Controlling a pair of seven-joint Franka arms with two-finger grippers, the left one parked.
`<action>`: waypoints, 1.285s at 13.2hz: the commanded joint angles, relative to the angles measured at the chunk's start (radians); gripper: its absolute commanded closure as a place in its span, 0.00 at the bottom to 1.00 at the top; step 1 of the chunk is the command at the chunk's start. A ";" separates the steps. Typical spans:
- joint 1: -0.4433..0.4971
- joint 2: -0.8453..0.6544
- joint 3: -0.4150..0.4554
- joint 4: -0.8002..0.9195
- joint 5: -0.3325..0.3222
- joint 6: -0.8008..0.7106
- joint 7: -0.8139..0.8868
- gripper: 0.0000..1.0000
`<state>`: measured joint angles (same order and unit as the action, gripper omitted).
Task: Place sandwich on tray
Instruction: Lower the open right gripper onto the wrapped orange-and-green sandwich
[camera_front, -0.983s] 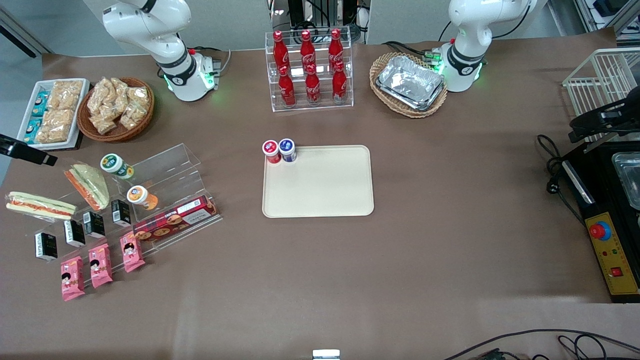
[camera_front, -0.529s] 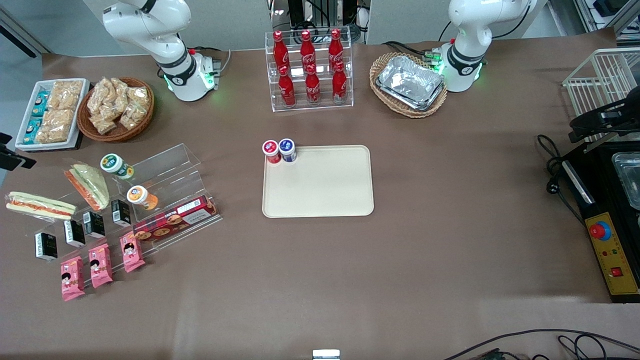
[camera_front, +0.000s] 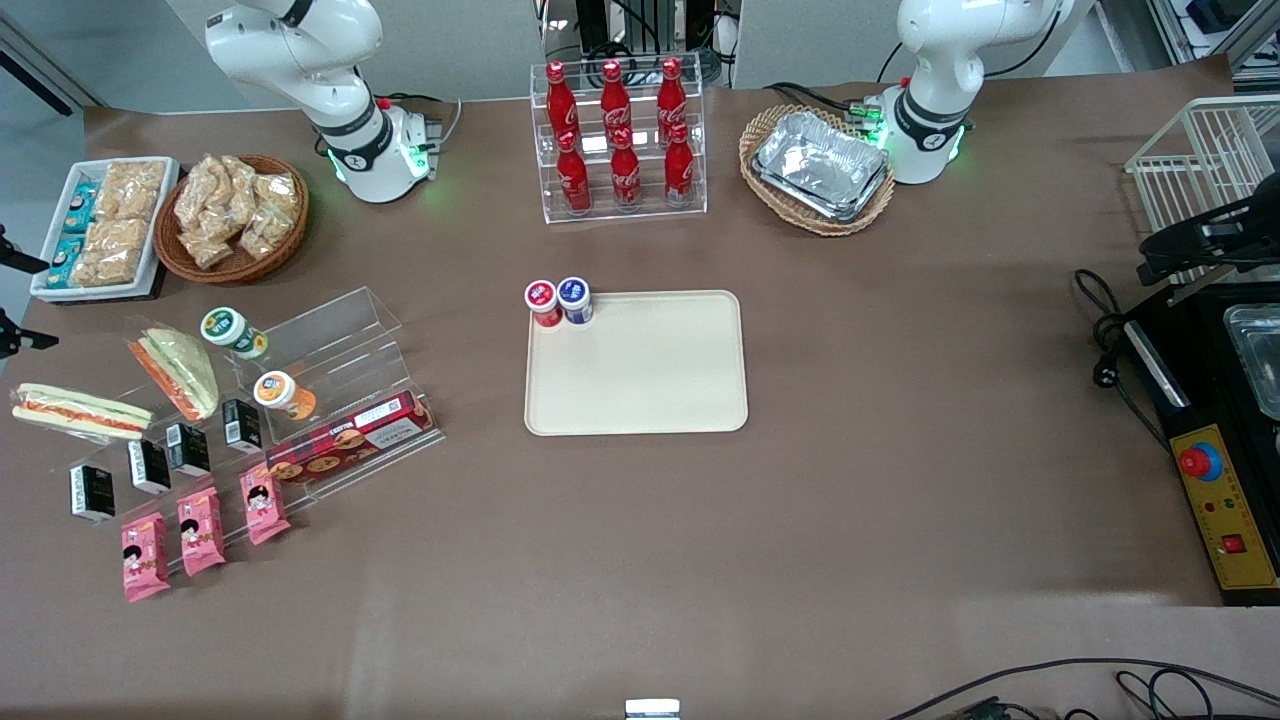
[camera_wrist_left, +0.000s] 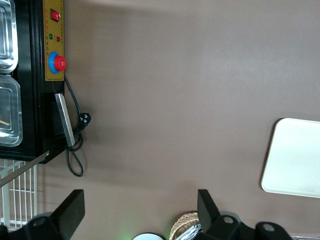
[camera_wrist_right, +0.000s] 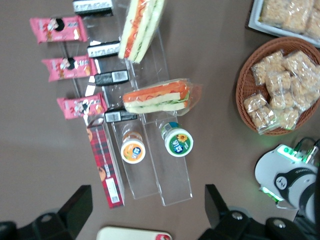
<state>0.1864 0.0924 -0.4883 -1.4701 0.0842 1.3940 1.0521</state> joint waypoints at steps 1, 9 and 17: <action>-0.037 0.055 -0.021 0.004 -0.060 0.083 0.094 0.00; -0.223 0.228 -0.019 -0.002 -0.031 0.327 0.077 0.00; -0.239 0.296 -0.019 -0.071 0.019 0.440 0.074 0.00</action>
<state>-0.0413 0.3824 -0.5103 -1.4955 0.0811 1.7801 1.1287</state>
